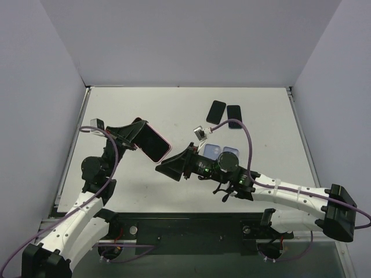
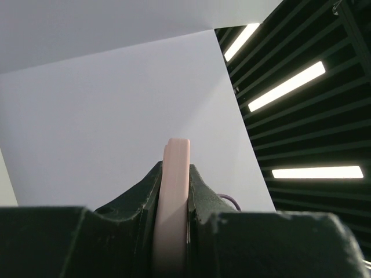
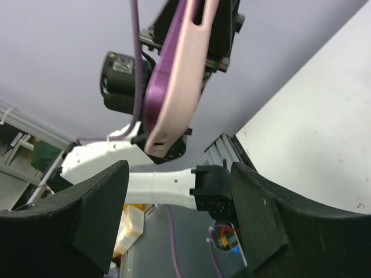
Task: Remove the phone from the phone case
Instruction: Remove the phone case from the phone.
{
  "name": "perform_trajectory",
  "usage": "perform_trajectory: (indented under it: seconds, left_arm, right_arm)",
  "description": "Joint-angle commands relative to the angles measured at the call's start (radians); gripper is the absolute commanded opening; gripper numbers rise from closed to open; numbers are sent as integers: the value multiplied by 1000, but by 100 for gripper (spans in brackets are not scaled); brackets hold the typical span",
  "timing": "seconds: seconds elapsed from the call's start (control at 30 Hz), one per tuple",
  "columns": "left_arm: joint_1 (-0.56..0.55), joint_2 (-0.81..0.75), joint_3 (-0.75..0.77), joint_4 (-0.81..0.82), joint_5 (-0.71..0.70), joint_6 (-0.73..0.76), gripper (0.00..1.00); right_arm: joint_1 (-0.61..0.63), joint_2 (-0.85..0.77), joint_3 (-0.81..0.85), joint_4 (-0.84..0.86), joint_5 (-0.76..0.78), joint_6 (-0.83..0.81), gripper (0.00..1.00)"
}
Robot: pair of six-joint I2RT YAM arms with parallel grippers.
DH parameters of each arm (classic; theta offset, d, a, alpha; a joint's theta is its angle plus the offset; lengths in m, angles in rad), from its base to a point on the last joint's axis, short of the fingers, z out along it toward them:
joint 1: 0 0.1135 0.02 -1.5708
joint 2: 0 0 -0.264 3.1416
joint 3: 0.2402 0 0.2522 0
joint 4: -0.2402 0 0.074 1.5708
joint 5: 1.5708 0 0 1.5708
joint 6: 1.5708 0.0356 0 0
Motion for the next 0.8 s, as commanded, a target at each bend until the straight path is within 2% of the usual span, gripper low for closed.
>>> perform_trajectory:
  seconds: [0.0, 0.17, 0.33, 0.77]
  left_arm:
    - [-2, -54, 8, 89, -101, 12, 0]
    - [-4, -74, 5, 87, -117, 6, 0]
    - [-4, -91, 2, 67, -124, 9, 0]
    - [-5, -74, 2, 70, -117, 6, 0]
  right_arm:
    - [27, -83, 19, 61, 136, -40, 64]
    - [37, -76, 74, -29, 178, -39, 55]
    - [37, -50, 100, -31, 163, -37, 46]
    - [41, 1, 158, -42, 92, -42, 44]
